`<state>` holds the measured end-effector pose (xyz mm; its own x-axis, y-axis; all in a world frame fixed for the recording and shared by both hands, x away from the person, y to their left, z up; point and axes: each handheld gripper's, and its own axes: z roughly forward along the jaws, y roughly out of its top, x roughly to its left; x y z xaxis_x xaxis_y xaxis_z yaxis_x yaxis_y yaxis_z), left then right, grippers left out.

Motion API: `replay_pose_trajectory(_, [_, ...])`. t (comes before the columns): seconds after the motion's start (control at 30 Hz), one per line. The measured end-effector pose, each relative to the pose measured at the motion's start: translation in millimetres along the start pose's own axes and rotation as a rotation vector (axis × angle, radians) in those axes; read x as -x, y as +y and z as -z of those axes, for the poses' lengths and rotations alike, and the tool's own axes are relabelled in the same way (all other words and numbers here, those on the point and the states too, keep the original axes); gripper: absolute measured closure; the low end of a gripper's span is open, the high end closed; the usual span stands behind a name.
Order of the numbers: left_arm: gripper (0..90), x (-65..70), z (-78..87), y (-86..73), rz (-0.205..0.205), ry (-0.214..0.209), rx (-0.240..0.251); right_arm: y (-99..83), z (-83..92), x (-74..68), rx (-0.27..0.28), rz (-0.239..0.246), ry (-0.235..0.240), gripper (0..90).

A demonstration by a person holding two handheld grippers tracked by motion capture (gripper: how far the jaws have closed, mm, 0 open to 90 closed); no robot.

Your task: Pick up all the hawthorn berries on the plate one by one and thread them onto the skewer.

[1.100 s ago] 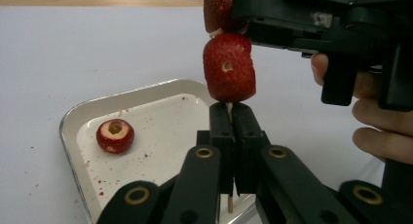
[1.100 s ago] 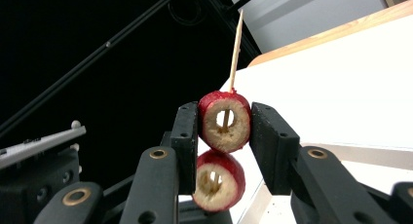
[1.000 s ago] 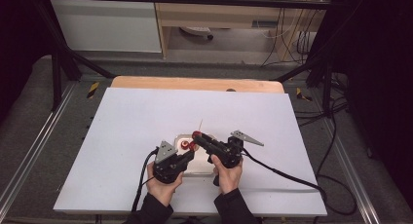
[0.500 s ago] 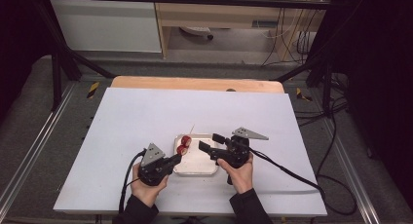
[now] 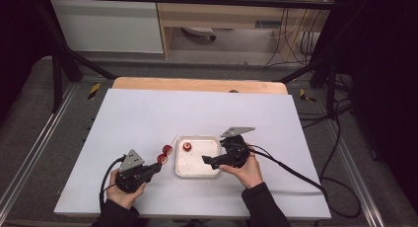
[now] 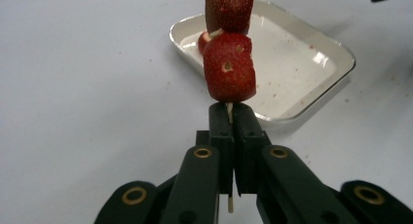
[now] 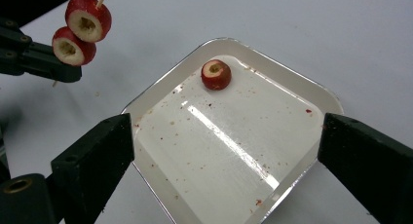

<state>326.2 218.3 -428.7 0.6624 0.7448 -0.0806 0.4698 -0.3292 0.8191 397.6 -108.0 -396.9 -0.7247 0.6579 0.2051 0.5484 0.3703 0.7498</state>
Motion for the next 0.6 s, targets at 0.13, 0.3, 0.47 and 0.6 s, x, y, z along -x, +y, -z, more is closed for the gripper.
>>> replay_pose_trajectory(0.13, [87.7,-7.5,2.2,-8.1,0.001,-0.012,-0.027,10.0,-9.1,-2.5,-0.065,0.027,-0.004,7.6])
replay_pose_trajectory(0.3, [87.7,-13.2,2.1,-14.1,-0.008,-0.012,-0.047,22.9,-19.7,-4.9,-0.123,0.06,-0.008,10.4])
replay_pose_trajectory(0.47, [87.7,-19.9,6.7,-19.1,0.007,-0.001,-0.053,37.1,-34.3,-6.7,-0.222,0.121,-0.028,13.6])
replay_pose_trajectory(0.6, [87.6,-22.8,8.9,-19.8,0.005,-0.002,-0.051,48.3,-46.9,-8.3,-0.281,0.149,-0.034,15.7])
